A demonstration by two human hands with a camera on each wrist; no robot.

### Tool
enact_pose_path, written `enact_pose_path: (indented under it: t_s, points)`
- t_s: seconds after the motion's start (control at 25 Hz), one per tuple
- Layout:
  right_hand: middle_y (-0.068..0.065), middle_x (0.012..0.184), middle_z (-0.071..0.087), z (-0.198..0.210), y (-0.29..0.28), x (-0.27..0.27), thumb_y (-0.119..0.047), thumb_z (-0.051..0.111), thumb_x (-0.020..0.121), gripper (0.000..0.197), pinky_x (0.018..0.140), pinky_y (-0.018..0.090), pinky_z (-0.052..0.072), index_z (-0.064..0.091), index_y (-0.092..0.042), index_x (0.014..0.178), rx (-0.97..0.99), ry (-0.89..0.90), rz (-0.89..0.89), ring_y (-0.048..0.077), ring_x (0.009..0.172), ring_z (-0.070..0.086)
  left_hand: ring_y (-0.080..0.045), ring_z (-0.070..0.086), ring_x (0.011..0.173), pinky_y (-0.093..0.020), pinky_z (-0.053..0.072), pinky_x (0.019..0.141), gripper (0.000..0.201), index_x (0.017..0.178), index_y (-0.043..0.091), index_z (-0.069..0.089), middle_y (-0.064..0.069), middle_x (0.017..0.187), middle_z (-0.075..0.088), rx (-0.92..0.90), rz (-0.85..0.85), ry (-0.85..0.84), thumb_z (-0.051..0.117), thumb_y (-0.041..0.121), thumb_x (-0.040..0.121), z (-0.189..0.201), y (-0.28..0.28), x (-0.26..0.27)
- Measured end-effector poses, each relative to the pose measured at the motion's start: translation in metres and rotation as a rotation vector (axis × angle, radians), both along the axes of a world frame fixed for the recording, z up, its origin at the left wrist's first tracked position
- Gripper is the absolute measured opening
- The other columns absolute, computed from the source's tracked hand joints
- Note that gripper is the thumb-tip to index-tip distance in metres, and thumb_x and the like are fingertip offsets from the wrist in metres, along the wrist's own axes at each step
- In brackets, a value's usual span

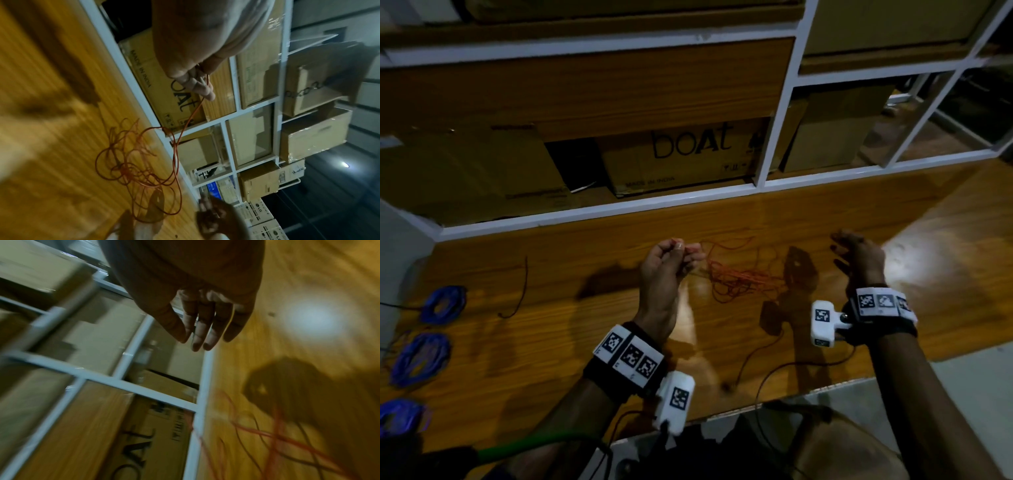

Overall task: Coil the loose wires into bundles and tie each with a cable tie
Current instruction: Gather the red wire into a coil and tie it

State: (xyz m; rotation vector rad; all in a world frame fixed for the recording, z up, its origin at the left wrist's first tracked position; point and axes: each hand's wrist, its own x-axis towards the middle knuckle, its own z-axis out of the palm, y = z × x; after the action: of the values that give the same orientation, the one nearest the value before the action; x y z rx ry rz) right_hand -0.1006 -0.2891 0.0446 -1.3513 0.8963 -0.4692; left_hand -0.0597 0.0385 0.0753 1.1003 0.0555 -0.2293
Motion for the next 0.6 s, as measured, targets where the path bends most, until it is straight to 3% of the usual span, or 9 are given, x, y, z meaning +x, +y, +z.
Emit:
enact_pose_path:
  t_s: [0.08, 0.16, 0.28, 0.36, 0.4, 0.48, 0.6]
  points:
    - [0.006, 0.117, 0.071, 0.031, 0.017, -0.007, -0.019, 0.061, 0.097, 0.024, 0.091, 0.039, 0.053, 0.066, -0.013, 0.119, -0.236, -0.11, 0.019, 0.02, 0.106, 0.067, -0.019, 0.068, 0.084, -0.026, 0.056, 0.073, 0.01, 0.104, 0.009, 0.059, -0.01, 0.098, 0.074, 0.048, -0.05, -0.068, 0.049, 0.008, 0.103, 0.007, 0.007, -0.002]
    - [-0.001, 0.112, 0.07, 0.058, 0.045, -0.016, -0.021, 0.061, 0.098, 0.019, 0.087, 0.032, 0.054, 0.066, -0.019, 0.116, -0.582, -0.104, 0.143, 0.014, 0.101, 0.065, -0.017, 0.067, 0.086, -0.026, 0.053, 0.074, 0.01, 0.102, 0.011, 0.059, -0.01, 0.101, 0.075, 0.132, -0.089, -0.129, 0.049, 0.009, 0.103, 0.014, 0.013, -0.006]
    - [-0.01, 0.119, 0.064, 0.065, 0.112, -0.021, -0.032, 0.056, 0.101, 0.027, 0.08, 0.021, 0.05, 0.058, -0.024, 0.127, -0.917, -0.111, 0.599, 0.003, 0.102, 0.06, -0.013, 0.069, 0.088, -0.025, 0.053, 0.073, 0.01, 0.102, 0.013, 0.057, -0.01, 0.101, 0.076, 0.156, -0.127, -0.159, 0.047, 0.011, 0.104, 0.022, 0.021, -0.011]
    - [-0.007, 0.125, 0.061, 0.037, 0.154, -0.017, -0.039, 0.053, 0.102, 0.036, 0.084, 0.024, 0.05, 0.053, -0.023, 0.134, -0.93, -0.13, 0.894, 0.005, 0.107, 0.059, -0.019, 0.071, 0.094, -0.027, 0.055, 0.077, 0.011, 0.102, 0.012, 0.055, -0.012, 0.099, 0.075, 0.073, -0.166, -0.143, 0.045, 0.01, 0.104, 0.027, 0.026, -0.011]
    - [-0.003, 0.121, 0.062, 0.018, 0.172, -0.014, -0.038, 0.05, 0.103, 0.032, 0.085, 0.028, 0.05, 0.055, -0.021, 0.13, -0.939, -0.149, 0.976, 0.01, 0.105, 0.059, -0.024, 0.07, 0.096, -0.03, 0.056, 0.079, 0.01, 0.103, 0.012, 0.055, -0.014, 0.097, 0.074, 0.029, -0.191, -0.141, 0.045, 0.01, 0.104, 0.028, 0.03, -0.01]
    - [-0.001, 0.097, 0.061, -0.01, 0.198, -0.009, -0.032, 0.044, 0.106, 0.019, 0.075, 0.039, 0.048, 0.058, -0.02, 0.105, -0.88, -0.177, 1.008, 0.013, 0.089, 0.058, -0.029, 0.069, 0.097, -0.035, 0.057, 0.083, 0.01, 0.104, 0.012, 0.054, -0.013, 0.093, 0.073, -0.013, -0.217, -0.154, 0.045, 0.01, 0.104, 0.031, 0.038, -0.008]
    - [-0.013, 0.078, 0.049, -0.017, 0.216, -0.007, -0.023, 0.04, 0.108, 0.025, 0.063, 0.028, 0.038, 0.048, -0.029, 0.085, -0.783, -0.237, 0.994, 0.001, 0.071, 0.047, -0.027, 0.066, 0.09, -0.037, 0.055, 0.084, 0.011, 0.101, 0.013, 0.055, -0.009, 0.087, 0.068, -0.053, -0.186, -0.133, 0.044, 0.01, 0.102, 0.032, 0.055, -0.008]
